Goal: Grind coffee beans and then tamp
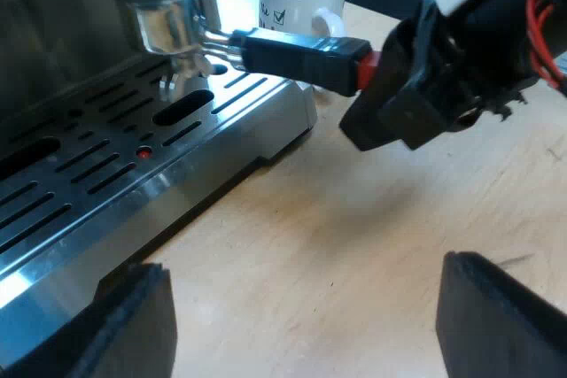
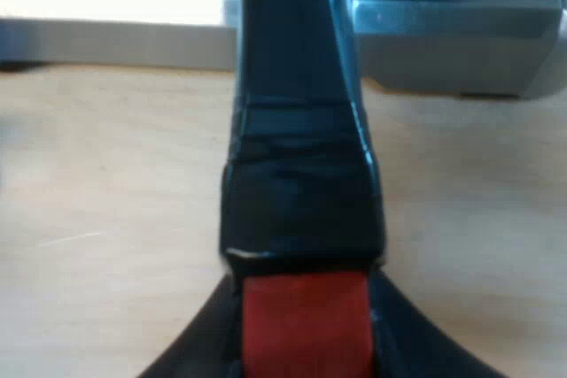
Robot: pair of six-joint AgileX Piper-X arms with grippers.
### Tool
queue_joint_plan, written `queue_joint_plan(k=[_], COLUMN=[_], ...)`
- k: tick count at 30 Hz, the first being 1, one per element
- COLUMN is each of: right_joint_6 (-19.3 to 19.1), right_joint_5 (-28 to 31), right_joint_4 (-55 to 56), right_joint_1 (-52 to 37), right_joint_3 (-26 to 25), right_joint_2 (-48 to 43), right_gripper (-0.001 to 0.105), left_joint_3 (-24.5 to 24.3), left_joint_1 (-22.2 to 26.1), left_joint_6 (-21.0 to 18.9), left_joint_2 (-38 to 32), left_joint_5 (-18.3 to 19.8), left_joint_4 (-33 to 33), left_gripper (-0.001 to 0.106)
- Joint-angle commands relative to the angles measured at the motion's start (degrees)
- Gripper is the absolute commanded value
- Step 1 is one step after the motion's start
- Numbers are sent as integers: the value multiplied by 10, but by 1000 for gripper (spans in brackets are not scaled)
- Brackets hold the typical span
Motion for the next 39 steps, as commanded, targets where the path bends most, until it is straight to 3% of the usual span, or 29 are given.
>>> queue_joint_plan(k=[1,9,20,27,39], right_joint_6=[0,0,19,21,24], right_joint_5=[25,39,121,135,130], right_joint_4=[-7,-5,6,7,-124], right_joint_1=[0,39,152,208,240], right_joint_3=[4,44,86,105,198], right_joint_2=[-33,-91,-161,-171,-171], right_gripper=[0,0,0,0,0], left_joint_3=[-2,-2,-2,-2,-2], left_joint_1=[-3,-3,-3,-3,-3], left_joint_6=[-3,-3,-3,-4,-4], left_joint_2=[-3,-3,-3,-3,-3], left_joint_5=[4,4,5,22,22], left_joint_4=[-10,-10,-4,-1,-1], left_gripper=[64,64,64,64,64])
